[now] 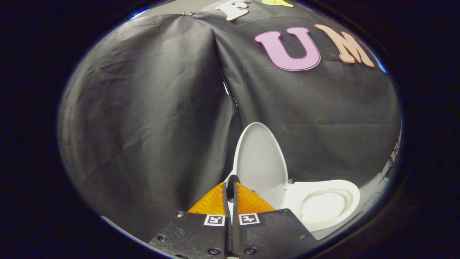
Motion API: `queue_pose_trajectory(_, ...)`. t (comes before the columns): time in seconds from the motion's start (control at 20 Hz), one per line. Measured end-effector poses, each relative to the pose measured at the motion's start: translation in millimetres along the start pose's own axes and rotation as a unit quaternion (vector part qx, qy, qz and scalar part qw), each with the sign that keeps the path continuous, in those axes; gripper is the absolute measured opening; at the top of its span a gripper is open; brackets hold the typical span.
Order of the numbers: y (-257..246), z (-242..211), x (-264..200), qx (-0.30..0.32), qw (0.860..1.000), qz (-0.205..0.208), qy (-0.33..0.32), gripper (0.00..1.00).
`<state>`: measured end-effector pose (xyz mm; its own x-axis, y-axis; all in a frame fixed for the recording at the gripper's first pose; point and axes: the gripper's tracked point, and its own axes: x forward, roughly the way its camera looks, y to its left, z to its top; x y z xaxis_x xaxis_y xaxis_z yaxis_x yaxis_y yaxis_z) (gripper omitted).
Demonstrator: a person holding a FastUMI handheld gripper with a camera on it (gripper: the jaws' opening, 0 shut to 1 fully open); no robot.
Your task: Open the toilet lid.
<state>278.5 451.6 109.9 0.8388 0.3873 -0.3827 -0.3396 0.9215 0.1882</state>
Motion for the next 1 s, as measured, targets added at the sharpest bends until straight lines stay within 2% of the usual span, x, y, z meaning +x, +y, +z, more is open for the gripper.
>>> queue_pose_trajectory(0.3, -0.3, 2.1, -1.6, -0.022, 1.000, 0.000, 0.001, 0.00)
queue_pose_trajectory(0.4, 1.5, -0.9, 1.4, -0.019, 1.000, 0.005, 0.000, 0.03)
queue_pose_trajectory(0.55, 4.1, 0.3, -1.2, -0.009, 1.000, 0.013, -0.005, 0.13)
queue_pose_trajectory(0.65, 9.5, 1.7, -3.7, 0.003, 0.999, 0.036, -0.013, 0.16)
queue_pose_trajectory(0.8, 11.2, 5.7, -12.5, 0.018, 0.998, 0.049, -0.030, 0.33)
queue_pose_trajectory(1.0, -4.0, 21.7, -21.6, 0.012, 0.997, 0.049, -0.062, 0.37)
